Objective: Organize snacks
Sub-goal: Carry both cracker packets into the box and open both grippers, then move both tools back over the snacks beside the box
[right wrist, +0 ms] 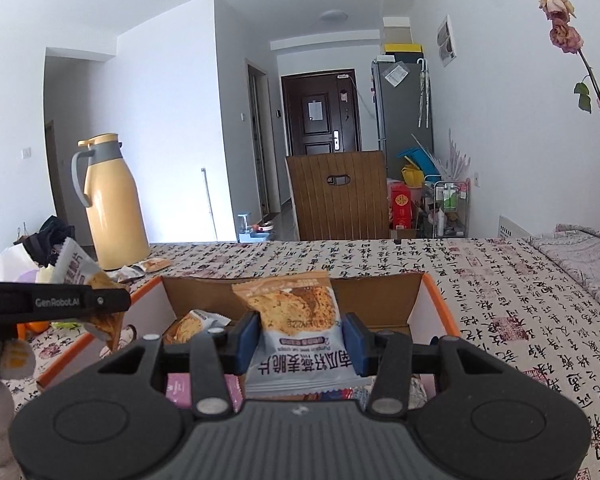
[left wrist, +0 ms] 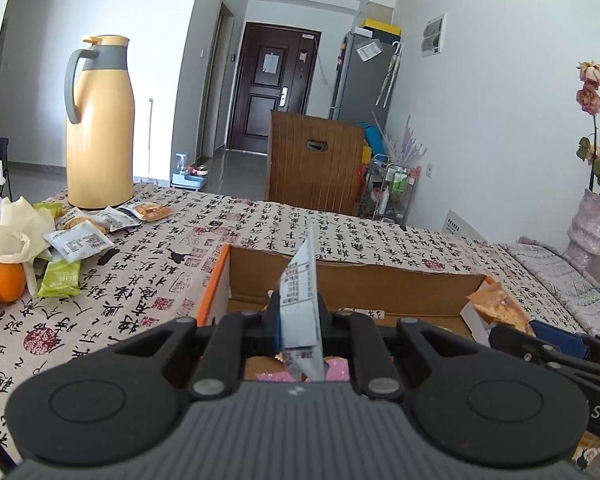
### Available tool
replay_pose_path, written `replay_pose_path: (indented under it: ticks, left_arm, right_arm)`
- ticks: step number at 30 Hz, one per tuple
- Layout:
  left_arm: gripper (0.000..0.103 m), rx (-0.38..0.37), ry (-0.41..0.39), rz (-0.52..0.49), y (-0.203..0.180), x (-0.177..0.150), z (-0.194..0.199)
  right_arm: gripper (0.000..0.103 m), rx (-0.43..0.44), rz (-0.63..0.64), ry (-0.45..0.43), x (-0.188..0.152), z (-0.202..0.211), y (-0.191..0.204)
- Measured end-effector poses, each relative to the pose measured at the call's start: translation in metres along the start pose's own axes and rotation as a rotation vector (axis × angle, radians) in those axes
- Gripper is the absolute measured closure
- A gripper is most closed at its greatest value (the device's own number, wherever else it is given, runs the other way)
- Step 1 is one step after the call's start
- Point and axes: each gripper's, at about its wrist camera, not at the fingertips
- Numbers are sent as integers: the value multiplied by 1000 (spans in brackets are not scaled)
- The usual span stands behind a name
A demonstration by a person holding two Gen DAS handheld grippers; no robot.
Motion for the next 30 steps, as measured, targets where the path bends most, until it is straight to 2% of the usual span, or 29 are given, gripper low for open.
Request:
replay_pose_path:
  ticks: [3, 5, 6, 7, 8, 9, 10, 11, 12, 30]
  left_arm:
    - [88, -11, -25, -2, -1, -2, 7]
    - [82, -3, -43, -5, -2, -3, 11]
    - [69, -2, -51, -4, -2, -4, 12]
    - [49, 6, -59, -1, -2, -4, 14]
    - [39, 20, -71, 1, -2, -4, 16]
    - [20, 33, -85, 1, -1, -4, 18]
    - [13, 42, -100, 1, -1, -4, 21]
    - [11, 46, -112, 3, 0, -3, 23]
    - [1, 46, -120, 7, 0, -3, 24]
    - [0, 60, -85, 50, -1, 4, 28]
  right_arm:
    - [55, -9, -5, 16, -3, -3, -1]
    - [55, -17, -15, 24, -3, -4, -4]
    - [50, -19, -18, 25, -4, -3, -5]
    - [38, -23, -25, 22, -4, -2, -7]
    - [30, -30, -31, 15, -4, 0, -8]
    - [14, -36, -37, 5, -4, 2, -9]
    - [5, -43, -46, -7, -3, 4, -11]
    - [3, -47, -55, -16, -3, 6, -12]
    - [0, -48, -63, -18, -3, 7, -14]
    - [0, -49, -68, 9, 2, 9, -11]
Point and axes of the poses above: each gripper's, at about its wrist camera, not at the fingertips, and z roughly against the way its jaws point, y to its left, x to its top, and after that the axes turned 1 degree about -x, right-handed
